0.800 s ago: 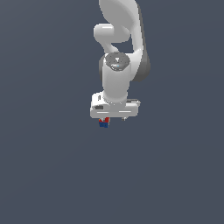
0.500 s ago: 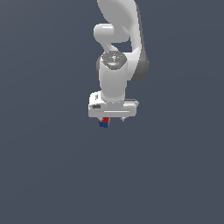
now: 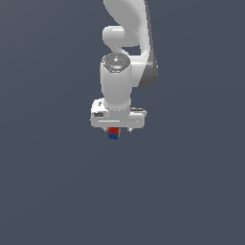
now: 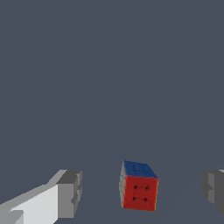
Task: Pick up the object and move it to a goal position.
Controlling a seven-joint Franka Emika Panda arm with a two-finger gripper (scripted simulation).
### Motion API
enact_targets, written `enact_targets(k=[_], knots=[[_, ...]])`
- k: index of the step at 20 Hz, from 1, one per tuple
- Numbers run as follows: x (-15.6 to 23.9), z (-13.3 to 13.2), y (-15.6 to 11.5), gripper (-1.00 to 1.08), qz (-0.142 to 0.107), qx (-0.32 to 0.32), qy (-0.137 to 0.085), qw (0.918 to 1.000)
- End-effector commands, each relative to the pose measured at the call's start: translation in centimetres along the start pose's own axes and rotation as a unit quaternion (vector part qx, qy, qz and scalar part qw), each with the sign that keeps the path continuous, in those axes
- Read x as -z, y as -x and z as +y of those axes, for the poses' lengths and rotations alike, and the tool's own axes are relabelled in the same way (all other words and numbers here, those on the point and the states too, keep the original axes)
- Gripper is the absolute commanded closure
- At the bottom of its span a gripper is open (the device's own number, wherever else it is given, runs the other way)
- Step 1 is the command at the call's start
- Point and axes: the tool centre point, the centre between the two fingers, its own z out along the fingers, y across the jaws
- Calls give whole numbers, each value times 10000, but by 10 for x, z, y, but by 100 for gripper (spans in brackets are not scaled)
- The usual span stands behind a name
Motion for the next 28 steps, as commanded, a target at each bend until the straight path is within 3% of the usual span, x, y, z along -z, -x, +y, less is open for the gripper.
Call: enact_targets(k=[1, 8, 20, 28], knots=[[-4, 1, 2, -92, -4, -26, -4, 10000], [-27, 8, 21, -92, -20, -182, -23, 9998], [-83, 24, 76, -92, -59, -613, -48, 9981], [-93, 27, 89, -92, -67, -706, -48, 9975]])
